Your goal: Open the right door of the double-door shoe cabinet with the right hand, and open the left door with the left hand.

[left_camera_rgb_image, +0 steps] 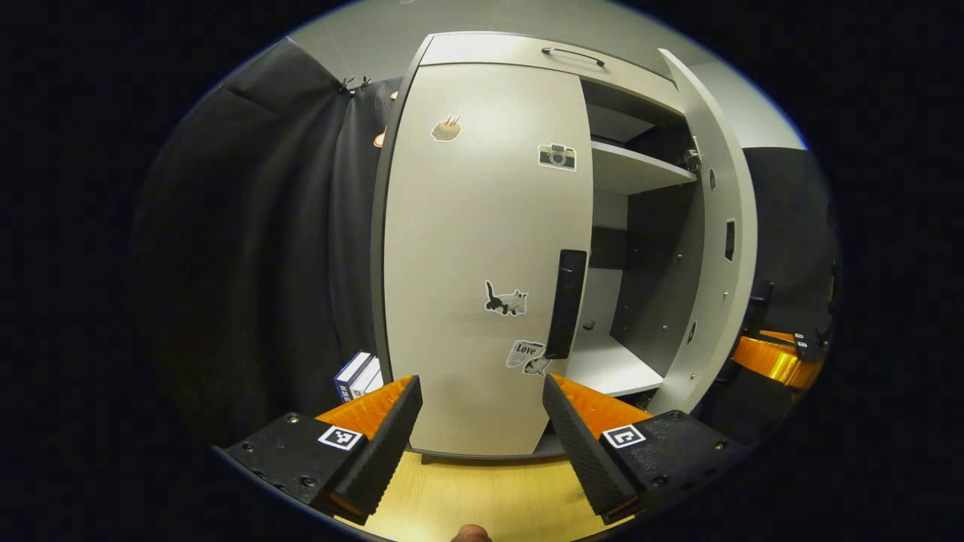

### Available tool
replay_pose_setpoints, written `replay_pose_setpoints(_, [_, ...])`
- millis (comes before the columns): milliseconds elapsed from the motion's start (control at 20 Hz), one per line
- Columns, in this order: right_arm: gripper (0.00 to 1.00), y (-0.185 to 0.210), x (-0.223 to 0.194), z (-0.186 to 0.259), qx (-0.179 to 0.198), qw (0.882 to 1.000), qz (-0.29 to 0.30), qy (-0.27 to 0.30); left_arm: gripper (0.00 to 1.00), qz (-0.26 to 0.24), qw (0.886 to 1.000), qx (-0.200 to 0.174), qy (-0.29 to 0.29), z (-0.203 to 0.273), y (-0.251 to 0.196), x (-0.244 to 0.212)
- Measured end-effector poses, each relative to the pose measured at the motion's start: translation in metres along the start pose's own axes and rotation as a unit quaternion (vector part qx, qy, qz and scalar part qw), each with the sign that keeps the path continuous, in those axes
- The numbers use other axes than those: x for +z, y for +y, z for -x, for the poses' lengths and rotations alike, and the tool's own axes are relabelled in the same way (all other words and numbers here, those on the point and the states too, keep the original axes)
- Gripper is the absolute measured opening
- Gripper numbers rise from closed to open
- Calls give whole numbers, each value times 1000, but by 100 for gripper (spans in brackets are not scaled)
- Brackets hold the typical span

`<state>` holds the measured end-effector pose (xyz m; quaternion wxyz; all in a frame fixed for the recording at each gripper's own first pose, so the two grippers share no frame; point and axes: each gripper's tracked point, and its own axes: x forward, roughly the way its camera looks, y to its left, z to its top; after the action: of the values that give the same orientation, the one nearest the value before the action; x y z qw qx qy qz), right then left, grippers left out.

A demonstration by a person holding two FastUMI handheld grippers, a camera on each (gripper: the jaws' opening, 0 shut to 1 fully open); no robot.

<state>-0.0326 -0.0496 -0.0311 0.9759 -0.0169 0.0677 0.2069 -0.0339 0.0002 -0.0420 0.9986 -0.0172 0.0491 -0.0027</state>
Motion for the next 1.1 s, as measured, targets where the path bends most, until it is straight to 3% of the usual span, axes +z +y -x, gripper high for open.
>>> replay_pose_setpoints(400, [17, -28, 0, 31, -17, 1000, -6, -2, 100, -2, 1000, -12, 11, -2, -15, -9])
replay_pose_setpoints(1100, [9, -104, -3, 72, -113, 994, -9, -1, 100, -6, 998, -54, 19, -11, -59, -14])
